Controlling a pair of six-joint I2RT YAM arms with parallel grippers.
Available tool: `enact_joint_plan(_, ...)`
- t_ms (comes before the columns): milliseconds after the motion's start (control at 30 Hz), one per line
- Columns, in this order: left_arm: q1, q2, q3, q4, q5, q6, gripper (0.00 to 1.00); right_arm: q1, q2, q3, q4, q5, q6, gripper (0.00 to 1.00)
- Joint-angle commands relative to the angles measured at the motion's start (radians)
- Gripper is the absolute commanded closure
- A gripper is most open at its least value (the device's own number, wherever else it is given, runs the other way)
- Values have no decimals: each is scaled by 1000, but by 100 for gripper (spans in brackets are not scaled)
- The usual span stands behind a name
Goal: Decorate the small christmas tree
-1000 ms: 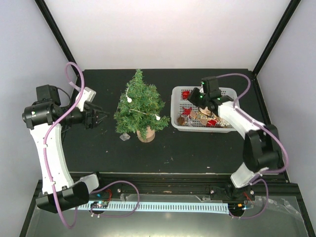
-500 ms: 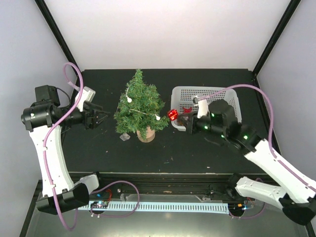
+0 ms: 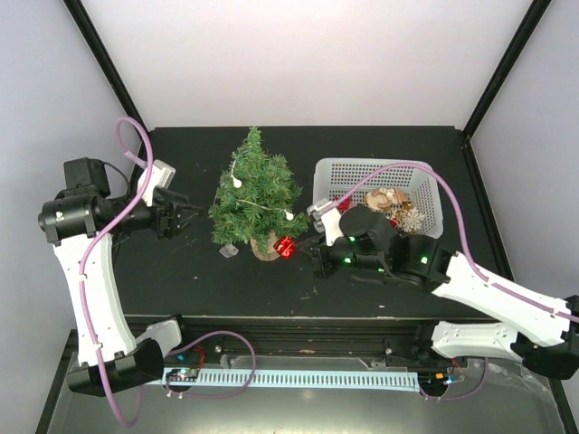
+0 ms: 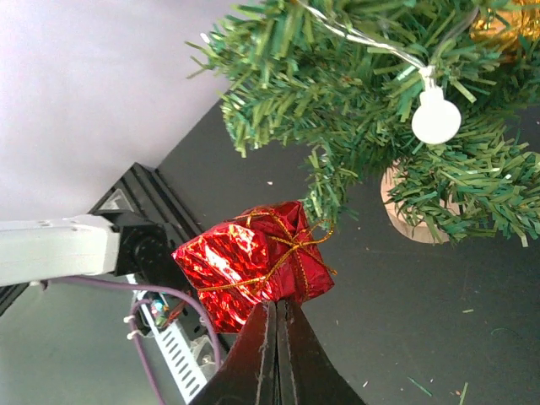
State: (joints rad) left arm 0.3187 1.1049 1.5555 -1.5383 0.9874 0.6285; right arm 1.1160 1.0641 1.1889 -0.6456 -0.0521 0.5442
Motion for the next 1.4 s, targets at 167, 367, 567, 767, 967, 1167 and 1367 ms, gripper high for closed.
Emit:
enact_joint_plan(167,-6,-67,-40,-13,0,0,35,8,104,11,128,82,24,99)
enact_joint_plan(367,-6,-80,-65,-13,2,4,35,7,189,31,148,145,56,99)
enact_joint_plan(567,-7,-83,-84,-15,8,7,35,1,245,50,181,211,95,99)
enact_joint_plan(767,-12,-84,-97,-16,2,17,35,-4,283,92,194,233,113,99)
enact_joint_plan(967,-17,-78,-103,-15,0,25,35,-14,308,105,192,239,118,99)
enact_joint_plan(1167,-18,-68,-108,-15,4,29,35,-24,381,130,200,192,127,99)
enact_joint_plan(1367,-18,-62,-113,-13,4,36,35,-25,434,146,182,173,138,99)
